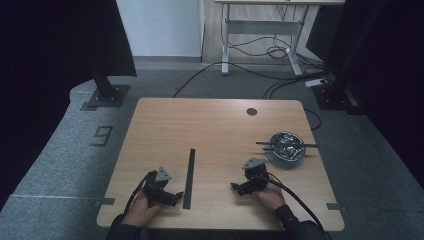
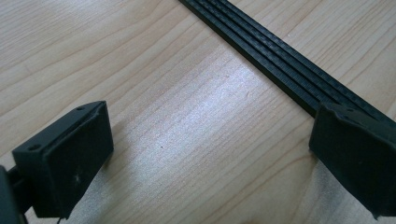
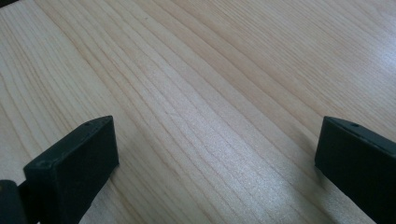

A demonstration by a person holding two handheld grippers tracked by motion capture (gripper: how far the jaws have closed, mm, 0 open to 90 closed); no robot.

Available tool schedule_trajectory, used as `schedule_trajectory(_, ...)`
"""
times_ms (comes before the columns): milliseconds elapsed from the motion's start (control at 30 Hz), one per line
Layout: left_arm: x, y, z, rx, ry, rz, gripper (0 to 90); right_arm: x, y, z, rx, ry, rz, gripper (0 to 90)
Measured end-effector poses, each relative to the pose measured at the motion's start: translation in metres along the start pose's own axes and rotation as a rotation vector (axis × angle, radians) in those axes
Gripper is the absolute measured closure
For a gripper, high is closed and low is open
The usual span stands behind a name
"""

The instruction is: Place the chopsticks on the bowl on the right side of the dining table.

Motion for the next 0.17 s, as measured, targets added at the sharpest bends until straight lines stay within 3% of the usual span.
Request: schedule_trajectory(167,0.0001,0.0001,0.0001,-0.001,0.0,0.0,0.0,-0.0001,-0.0001,0.0,0.001,0.0,0.0,0.0)
Point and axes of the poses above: each handheld gripper's, and its own axes: x roughly forward along the jaws, y roughly out of its top, z roughly to its right, the point moved 5 cm from there along x, roughly forward along the jaws, and after that the axes turned 8 degrees about z, right-handed, at the moved point
